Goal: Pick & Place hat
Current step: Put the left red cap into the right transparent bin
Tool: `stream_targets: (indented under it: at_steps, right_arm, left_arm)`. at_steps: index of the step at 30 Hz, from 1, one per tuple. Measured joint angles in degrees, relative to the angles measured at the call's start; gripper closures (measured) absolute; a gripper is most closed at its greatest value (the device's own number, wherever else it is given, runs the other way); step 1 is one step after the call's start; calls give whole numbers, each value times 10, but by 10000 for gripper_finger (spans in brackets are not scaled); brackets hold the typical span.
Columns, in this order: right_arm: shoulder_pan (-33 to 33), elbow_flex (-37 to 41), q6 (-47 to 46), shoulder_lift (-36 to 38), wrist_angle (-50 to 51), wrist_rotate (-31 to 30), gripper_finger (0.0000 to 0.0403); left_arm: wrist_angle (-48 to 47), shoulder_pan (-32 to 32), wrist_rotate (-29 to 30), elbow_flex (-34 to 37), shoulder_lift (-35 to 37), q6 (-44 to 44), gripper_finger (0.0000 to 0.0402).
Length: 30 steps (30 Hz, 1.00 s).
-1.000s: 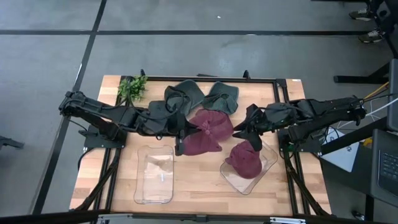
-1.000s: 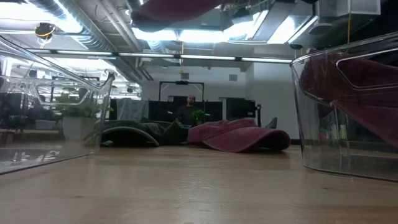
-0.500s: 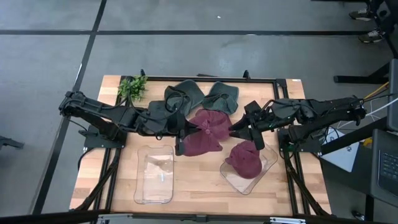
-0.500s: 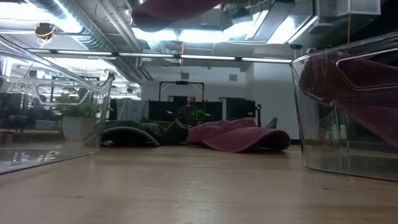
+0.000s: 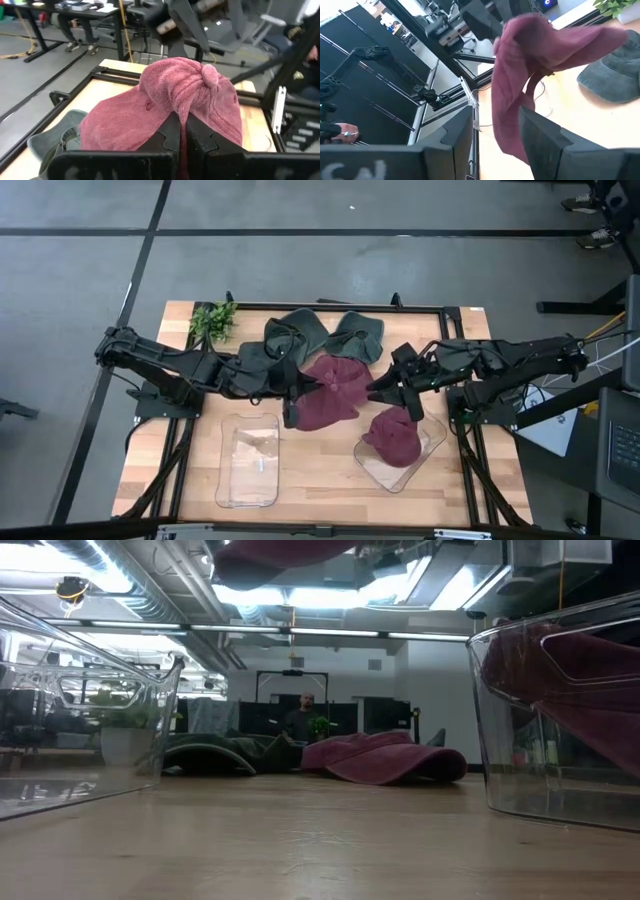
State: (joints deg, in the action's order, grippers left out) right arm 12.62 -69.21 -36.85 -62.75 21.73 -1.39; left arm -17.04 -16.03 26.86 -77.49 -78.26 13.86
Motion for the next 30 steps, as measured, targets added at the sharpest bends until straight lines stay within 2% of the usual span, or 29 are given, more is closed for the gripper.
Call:
stream_targets:
  at_steps: [6, 18, 30]
  right_arm:
    - [0, 0, 18, -33, -32, 6, 246]
    - [0, 0, 43, -48, -48, 6, 246]
    - [-1, 0, 50, -112, -73, 4, 246]
  left_arm:
    - [38, 0, 4, -1, -9, 17, 398]
    - [21, 1, 0, -17, -34, 16, 398]
    - [16, 8, -16, -17, -39, 15, 398]
